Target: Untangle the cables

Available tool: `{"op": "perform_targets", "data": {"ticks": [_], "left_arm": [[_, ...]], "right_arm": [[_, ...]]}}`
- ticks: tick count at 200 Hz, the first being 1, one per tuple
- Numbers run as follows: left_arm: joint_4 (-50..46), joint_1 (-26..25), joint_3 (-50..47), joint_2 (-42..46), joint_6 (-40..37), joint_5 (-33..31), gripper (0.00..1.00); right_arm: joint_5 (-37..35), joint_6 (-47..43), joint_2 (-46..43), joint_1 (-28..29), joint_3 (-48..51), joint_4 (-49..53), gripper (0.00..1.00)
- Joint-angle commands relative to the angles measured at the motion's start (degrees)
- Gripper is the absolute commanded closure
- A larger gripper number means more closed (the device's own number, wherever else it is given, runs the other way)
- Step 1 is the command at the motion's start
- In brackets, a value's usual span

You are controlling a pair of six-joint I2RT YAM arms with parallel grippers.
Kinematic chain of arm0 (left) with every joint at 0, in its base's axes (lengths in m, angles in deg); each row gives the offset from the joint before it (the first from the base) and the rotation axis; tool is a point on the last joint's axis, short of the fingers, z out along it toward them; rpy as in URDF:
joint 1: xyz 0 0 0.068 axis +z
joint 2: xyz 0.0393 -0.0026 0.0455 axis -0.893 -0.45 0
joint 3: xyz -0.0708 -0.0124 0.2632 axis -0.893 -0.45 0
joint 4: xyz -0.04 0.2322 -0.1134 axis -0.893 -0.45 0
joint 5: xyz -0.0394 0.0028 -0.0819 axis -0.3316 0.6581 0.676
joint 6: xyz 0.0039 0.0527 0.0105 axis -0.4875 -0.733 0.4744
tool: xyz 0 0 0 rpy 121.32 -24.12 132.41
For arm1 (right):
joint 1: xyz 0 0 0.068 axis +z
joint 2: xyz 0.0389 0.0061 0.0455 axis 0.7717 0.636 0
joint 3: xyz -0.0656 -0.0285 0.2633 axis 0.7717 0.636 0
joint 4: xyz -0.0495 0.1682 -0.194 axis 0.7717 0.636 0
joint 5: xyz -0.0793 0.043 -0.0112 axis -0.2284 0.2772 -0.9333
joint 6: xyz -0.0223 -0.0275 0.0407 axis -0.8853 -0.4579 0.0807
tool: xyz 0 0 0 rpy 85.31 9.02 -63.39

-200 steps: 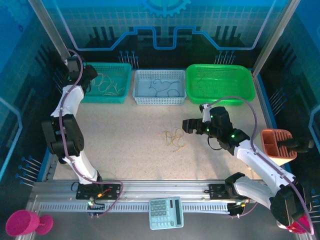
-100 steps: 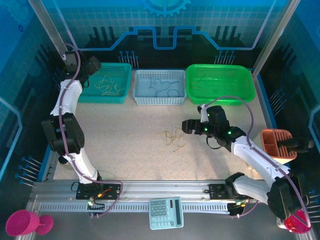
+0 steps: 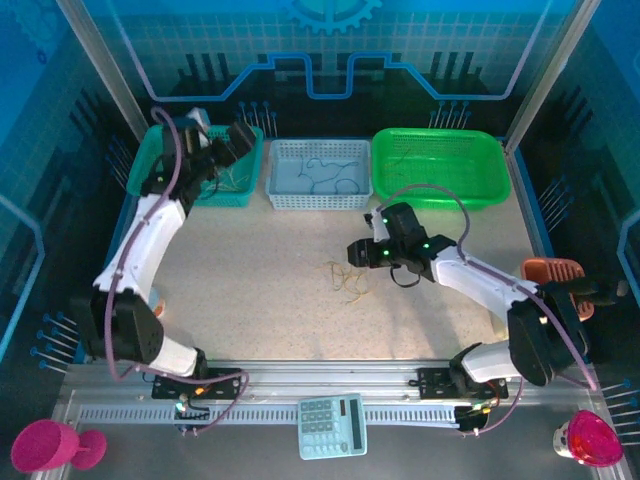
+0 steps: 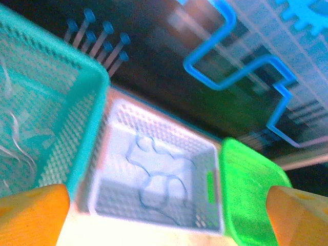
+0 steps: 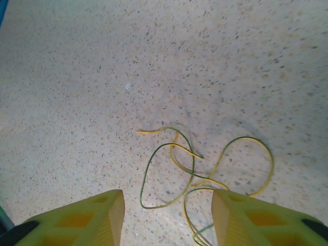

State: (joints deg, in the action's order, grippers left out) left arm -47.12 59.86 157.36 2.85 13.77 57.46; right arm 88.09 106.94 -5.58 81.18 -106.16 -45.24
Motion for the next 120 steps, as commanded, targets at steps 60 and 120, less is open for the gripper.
{"op": "perform_targets", "data": {"ticks": [60, 120], "left_arm": [[11.82, -5.74, -23.88, 12.29, 16.58, 0.55, 0.01], [12.16, -6.26, -24.14, 12.76, 17.27, 0.97, 0.01]], "right_arm": [[-2.16, 0.1, 14.6, 8.02, -8.42, 1.03, 0.53], [-5.86, 1.69, 21.07, 9.39, -11.53, 2.55, 0.54]]}}
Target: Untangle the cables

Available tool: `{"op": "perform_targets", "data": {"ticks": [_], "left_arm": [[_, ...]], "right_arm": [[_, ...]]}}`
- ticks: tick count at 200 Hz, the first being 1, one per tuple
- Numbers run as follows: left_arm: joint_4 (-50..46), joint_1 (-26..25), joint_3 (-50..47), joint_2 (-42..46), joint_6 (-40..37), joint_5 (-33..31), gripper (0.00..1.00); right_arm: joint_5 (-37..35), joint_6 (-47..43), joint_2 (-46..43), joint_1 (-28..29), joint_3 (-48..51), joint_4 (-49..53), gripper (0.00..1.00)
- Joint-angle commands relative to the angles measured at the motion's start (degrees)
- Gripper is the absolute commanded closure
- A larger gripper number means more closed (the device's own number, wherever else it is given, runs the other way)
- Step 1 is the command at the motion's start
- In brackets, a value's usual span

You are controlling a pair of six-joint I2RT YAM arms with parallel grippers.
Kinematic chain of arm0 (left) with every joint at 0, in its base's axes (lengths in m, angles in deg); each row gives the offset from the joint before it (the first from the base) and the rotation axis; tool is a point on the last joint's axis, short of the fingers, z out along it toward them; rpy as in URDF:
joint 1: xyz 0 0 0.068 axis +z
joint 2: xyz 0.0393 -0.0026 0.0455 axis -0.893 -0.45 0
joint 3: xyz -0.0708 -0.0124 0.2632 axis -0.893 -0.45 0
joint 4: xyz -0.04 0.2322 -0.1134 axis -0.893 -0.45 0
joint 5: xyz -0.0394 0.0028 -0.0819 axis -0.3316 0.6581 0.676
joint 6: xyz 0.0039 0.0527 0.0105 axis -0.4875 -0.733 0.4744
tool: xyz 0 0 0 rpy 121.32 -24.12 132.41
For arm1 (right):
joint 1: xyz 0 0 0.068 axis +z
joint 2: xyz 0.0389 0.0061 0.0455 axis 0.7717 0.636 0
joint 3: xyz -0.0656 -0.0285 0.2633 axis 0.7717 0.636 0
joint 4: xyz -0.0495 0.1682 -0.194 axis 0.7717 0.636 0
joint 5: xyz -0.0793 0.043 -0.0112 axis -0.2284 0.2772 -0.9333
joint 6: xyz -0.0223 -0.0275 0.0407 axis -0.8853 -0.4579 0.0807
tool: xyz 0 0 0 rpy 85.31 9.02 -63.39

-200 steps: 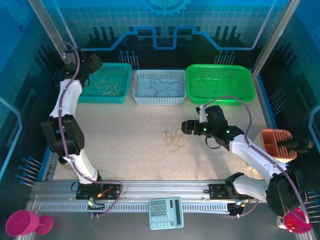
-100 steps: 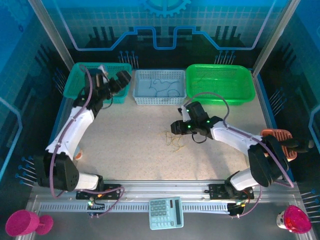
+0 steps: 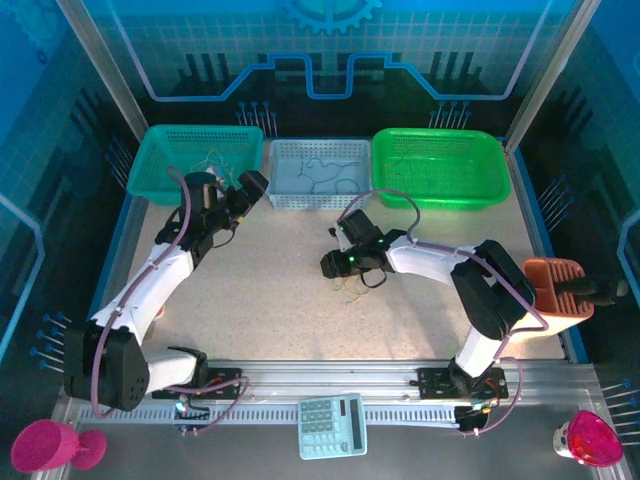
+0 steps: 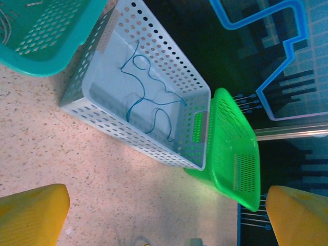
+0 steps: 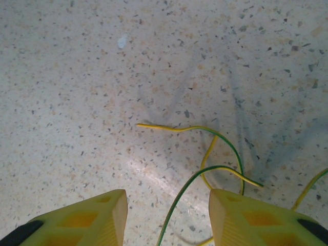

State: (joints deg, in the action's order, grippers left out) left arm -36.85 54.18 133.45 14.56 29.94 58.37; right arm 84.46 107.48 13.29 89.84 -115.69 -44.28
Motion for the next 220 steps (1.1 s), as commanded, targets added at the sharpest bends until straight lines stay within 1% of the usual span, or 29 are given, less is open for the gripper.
{"op": "perform_targets", "data": {"ticks": [1, 14, 26, 54, 61, 90, 119, 181, 203, 220], "left_arm": [[1.93, -0.63, -0.17, 1.04, 1.18, 0.07, 0.01], [2.06, -0.84, -0.02, 0.96, 1.12, 0.0, 0.01], [2.16, -0.94, 0.04, 0.82, 1.14, -0.01, 0.01], [2.42, -1.11, 0.12, 0.29, 1.43, 0.63, 0.01], [2.57, -1.1, 0.12, 0.25, 1.48, 0.87, 0.01], [3.65, -1.37, 0.08, -0.18, 2.89, 3.0, 0.01], [5.94, -2.38, -0.04, -0.97, 5.61, 5.81, 0.01], [11.52, -7.83, -1.07, -2.14, 10.76, 8.54, 0.01], [13.14, -10.09, -1.09, -3.2, 10.5, 8.65, 0.01], [14.74, -11.48, -1.77, -3.96, 8.66, 8.43, 0.01]], "right_arm": [[-2.24, 1.15, 2.27, 0.74, -2.02, 1.58, 0.54], [-2.51, 1.21, 3.06, 0.7, -2.36, 1.41, 0.58], [-2.76, 1.2, 3.55, 0.73, -2.72, 1.43, 0.65], [-2.97, 0.73, 2.71, 0.66, -3.0, 2.18, 0.94], [-2.95, 0.56, 1.8, 0.6, -2.87, 2.45, 1.0], [-1.42, -0.15, -4.05, -0.3, -1.6, 2.62, 1.0], [1.68, -0.86, -9.76, -2.34, -0.05, 1.02, 1.0], [9.53, 0.78, -16.88, -7.73, 2.78, -5.12, 1.0], [10.4, 1.14, -18.49, -8.61, 3.42, -6.75, 1.0], [11.06, 2.09, -19.46, -9.38, 3.73, -7.5, 1.0]]}}
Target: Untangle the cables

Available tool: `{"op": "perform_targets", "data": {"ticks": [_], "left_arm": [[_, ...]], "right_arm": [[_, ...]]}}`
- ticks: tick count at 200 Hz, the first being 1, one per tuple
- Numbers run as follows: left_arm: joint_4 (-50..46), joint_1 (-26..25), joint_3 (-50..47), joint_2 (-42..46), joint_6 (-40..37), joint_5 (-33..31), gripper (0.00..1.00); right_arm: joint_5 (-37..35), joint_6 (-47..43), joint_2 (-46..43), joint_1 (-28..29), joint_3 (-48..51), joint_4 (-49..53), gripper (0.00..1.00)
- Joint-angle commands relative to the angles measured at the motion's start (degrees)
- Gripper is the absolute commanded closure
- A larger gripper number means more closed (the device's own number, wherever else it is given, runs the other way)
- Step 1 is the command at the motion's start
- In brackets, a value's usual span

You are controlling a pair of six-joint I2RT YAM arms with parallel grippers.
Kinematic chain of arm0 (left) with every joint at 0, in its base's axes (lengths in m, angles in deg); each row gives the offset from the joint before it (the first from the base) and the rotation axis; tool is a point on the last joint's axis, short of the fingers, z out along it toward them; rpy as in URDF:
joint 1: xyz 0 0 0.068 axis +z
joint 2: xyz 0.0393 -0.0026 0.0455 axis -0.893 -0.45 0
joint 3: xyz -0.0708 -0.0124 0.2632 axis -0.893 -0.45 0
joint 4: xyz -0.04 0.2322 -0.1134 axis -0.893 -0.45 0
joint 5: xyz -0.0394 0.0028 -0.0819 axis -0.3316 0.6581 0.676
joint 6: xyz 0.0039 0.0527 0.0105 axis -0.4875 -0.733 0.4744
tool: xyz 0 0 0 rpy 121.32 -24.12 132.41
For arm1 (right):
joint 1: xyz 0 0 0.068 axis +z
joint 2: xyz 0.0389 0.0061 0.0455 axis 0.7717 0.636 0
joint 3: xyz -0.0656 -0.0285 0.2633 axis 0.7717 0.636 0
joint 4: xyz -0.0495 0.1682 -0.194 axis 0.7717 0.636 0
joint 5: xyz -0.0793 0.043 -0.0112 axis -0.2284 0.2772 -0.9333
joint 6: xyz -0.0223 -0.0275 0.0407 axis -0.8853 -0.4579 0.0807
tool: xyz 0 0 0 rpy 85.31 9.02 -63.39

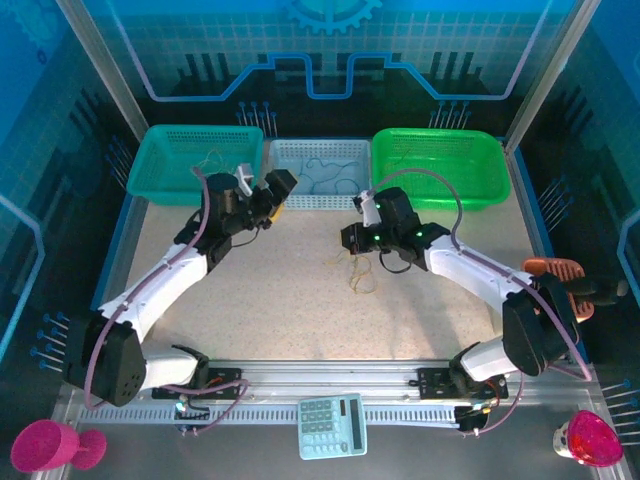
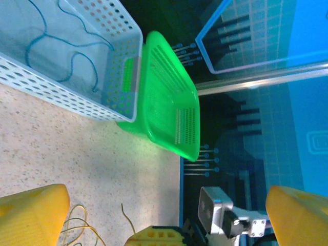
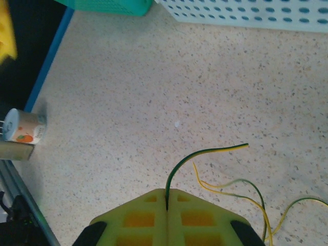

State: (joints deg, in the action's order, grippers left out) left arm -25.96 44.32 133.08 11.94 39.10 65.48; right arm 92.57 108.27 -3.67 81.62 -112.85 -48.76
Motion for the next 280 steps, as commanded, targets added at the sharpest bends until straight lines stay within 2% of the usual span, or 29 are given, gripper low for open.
{"op": "perform_targets", "data": {"ticks": [1, 56, 81, 144, 174, 280], "left_arm": [[3.93, -1.63, -1.49, -1.39, -0.64, 1.28, 0.01], [11.56, -3.06, -9.71, -1.88, -9.33, 1.19, 0.01], [12.08, -4.21, -11.99, -2.39, -14.99, 1.75, 0.01], [13.95, -9.46, -8.97, -6.76, -23.44, 5.48, 0.01], [14.83, -12.28, -7.41, -9.34, -27.99, 7.56, 0.06], [20.07, -17.79, 0.84, -21.94, -28.5, 8.95, 0.16]], "right_arm": [[2.97, 1.36, -2.59, -1.19, 0.95, -3.05, 1.0], [3.74, 4.13, -8.6, -3.67, 1.74, -3.97, 1.0], [4.74, 4.5, -10.81, -4.39, 0.42, -3.27, 1.0], [4.88, 4.4, -13.39, -4.57, -3.22, -1.08, 1.0], [5.31, 4.68, -13.66, -4.58, -3.9, -0.71, 1.0], [6.91, 6.87, -14.35, -4.49, -3.85, -1.96, 1.0]]}}
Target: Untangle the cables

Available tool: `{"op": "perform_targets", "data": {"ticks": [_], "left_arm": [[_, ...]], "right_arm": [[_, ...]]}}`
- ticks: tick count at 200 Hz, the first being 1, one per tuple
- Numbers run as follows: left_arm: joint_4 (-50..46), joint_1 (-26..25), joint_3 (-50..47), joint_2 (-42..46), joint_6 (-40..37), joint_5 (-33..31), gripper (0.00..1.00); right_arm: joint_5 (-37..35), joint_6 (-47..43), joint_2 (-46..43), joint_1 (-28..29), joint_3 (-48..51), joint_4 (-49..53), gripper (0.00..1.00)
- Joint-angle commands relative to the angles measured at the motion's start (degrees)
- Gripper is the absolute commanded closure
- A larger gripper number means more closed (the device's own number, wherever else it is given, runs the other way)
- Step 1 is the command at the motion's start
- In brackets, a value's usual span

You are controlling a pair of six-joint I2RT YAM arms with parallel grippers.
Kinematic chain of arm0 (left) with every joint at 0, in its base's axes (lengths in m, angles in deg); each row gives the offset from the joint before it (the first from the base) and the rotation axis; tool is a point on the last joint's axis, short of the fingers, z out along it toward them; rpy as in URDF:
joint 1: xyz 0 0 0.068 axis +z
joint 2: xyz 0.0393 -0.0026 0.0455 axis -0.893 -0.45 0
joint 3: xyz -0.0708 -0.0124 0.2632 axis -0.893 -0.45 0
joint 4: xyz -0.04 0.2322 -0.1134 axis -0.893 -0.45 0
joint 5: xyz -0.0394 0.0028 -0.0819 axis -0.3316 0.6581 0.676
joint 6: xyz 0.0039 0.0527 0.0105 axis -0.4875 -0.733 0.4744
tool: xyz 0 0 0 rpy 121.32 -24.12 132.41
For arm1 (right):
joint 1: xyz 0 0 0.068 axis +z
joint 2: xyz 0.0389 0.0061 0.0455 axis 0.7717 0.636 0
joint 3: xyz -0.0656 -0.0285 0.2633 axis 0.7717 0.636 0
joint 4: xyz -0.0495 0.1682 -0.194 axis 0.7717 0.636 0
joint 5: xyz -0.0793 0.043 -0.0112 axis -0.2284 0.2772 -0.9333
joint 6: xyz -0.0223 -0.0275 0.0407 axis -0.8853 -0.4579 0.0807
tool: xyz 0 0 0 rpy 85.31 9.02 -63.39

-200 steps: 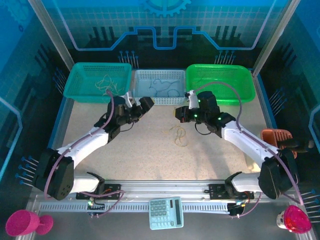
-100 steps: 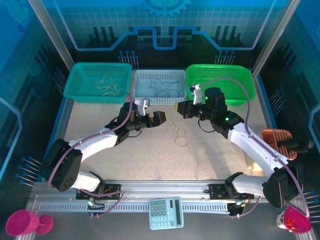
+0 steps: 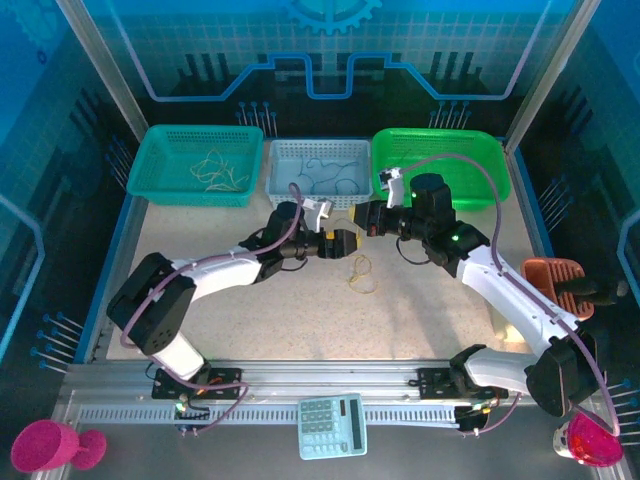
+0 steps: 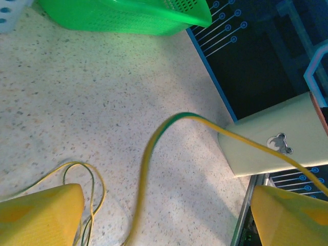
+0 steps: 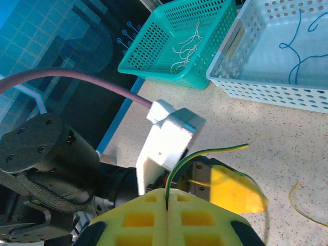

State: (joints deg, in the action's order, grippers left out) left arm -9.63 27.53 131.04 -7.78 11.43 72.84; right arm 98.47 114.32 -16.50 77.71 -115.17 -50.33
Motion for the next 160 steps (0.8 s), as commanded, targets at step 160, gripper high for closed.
{"op": "perform_targets", "data": {"ticks": [160], "left_arm": [[3.75, -1.1, -4.74, 4.35, 0.85, -2.4, 0.27]], "right_arm": [[-12.75, 3.5, 13.33, -20.32, -15.31, 0.43, 1.0]]}}
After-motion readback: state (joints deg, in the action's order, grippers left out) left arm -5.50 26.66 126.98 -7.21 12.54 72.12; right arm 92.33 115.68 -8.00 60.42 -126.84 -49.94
